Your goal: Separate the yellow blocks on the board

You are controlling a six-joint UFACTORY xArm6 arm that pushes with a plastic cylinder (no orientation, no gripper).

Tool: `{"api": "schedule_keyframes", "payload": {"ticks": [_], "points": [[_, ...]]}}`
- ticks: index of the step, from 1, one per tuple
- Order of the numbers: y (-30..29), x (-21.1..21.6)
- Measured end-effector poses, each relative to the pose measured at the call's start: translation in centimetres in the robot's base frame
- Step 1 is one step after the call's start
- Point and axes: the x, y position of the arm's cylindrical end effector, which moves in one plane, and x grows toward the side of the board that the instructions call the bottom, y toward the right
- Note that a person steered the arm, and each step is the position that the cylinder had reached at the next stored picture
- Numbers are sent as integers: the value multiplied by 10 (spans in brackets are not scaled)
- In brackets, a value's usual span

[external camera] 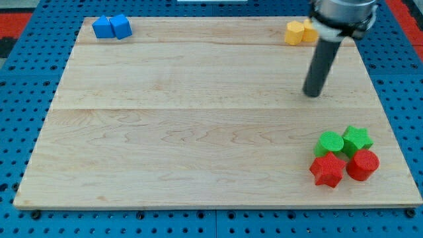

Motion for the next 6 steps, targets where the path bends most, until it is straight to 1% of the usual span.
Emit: {"api": "schedule_keyframes", "payload": {"ticks": [1, 2, 3, 4, 5, 6], "points": [[66, -60], [103, -126], [95, -197], [72, -199], [25, -155], [10, -113]]}}
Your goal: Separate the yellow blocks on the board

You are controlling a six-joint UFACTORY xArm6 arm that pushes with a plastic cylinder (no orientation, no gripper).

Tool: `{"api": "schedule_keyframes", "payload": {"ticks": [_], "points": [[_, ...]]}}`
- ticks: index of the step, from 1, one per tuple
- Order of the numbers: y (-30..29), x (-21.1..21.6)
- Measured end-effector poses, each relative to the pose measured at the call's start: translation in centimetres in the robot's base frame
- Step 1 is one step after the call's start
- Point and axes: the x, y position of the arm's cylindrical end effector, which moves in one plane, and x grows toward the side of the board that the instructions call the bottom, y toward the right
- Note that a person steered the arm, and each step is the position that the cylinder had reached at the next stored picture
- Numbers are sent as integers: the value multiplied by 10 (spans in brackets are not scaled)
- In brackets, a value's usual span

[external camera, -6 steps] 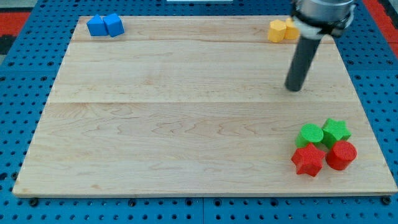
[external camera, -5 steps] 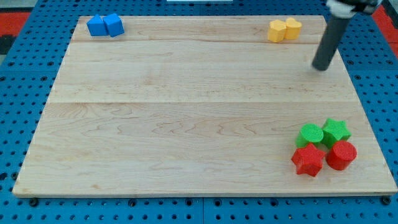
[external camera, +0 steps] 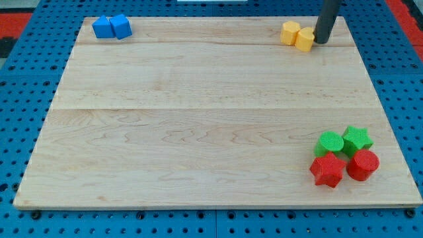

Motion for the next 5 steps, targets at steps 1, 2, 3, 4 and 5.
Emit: {"api": "schedule_keyframes", "payload": {"ticks": [1, 2, 3, 4, 5], "points": [[-6, -11], [-7, -44], [-44, -46], [-68, 0], [-68, 27]]}}
